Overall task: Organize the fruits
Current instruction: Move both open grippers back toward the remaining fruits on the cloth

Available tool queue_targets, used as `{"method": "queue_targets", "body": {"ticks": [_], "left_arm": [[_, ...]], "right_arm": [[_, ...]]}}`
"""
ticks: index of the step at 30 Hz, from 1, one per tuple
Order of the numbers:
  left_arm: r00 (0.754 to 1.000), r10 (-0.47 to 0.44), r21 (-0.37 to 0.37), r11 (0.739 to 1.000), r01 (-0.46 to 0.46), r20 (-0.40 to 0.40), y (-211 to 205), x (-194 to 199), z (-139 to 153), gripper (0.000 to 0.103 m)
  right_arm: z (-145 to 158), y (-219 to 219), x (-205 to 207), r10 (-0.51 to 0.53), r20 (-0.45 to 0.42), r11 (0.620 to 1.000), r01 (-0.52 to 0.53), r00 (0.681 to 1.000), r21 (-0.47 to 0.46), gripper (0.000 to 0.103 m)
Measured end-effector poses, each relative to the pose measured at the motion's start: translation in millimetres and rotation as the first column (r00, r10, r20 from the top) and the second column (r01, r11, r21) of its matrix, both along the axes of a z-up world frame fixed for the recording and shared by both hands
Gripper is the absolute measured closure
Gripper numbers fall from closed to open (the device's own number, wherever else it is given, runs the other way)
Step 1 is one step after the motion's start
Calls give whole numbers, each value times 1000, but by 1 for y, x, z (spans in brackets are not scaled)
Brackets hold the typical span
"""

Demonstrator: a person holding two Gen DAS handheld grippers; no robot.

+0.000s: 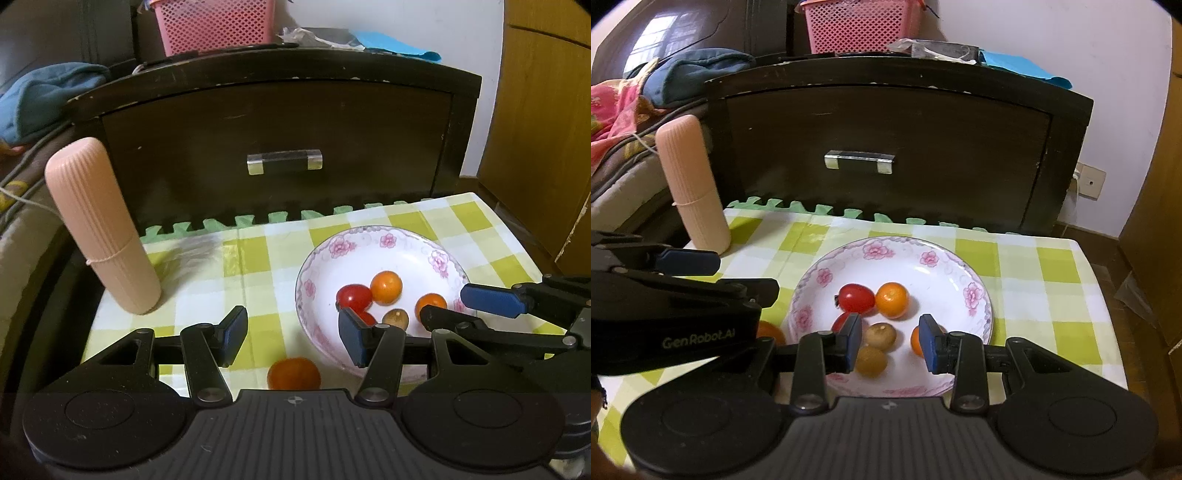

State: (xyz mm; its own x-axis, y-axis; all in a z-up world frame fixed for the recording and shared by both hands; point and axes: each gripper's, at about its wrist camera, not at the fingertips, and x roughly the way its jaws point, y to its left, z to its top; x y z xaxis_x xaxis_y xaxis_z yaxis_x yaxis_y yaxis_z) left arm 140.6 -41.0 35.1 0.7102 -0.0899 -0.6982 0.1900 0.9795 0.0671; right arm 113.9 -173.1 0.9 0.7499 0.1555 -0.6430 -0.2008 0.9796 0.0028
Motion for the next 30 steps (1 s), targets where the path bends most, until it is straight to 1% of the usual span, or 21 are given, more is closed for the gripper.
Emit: {"method": "queue_targets", "body": {"ticks": [12,22,25,30], "left_arm": [[1000,11,-1,1000,-11,-6,11,-21,0,41],[1000,5,18,1000,-4,-31,21,-38,-8,42],[999,-5,22,1000,6,-45,25,-44,-11,41],[997,-14,31,999,16,-75,36,-52,-18,36]], "right_arm": [[0,10,-20,23,-20,1000,-23,1000,7,70],[-9,20,-32,56,-67,998,-55,996,9,70],[-13,25,-36,78,-87,997,-77,993,9,70],[-21,33,-43,123,-111,992,-123,986,7,70]]}}
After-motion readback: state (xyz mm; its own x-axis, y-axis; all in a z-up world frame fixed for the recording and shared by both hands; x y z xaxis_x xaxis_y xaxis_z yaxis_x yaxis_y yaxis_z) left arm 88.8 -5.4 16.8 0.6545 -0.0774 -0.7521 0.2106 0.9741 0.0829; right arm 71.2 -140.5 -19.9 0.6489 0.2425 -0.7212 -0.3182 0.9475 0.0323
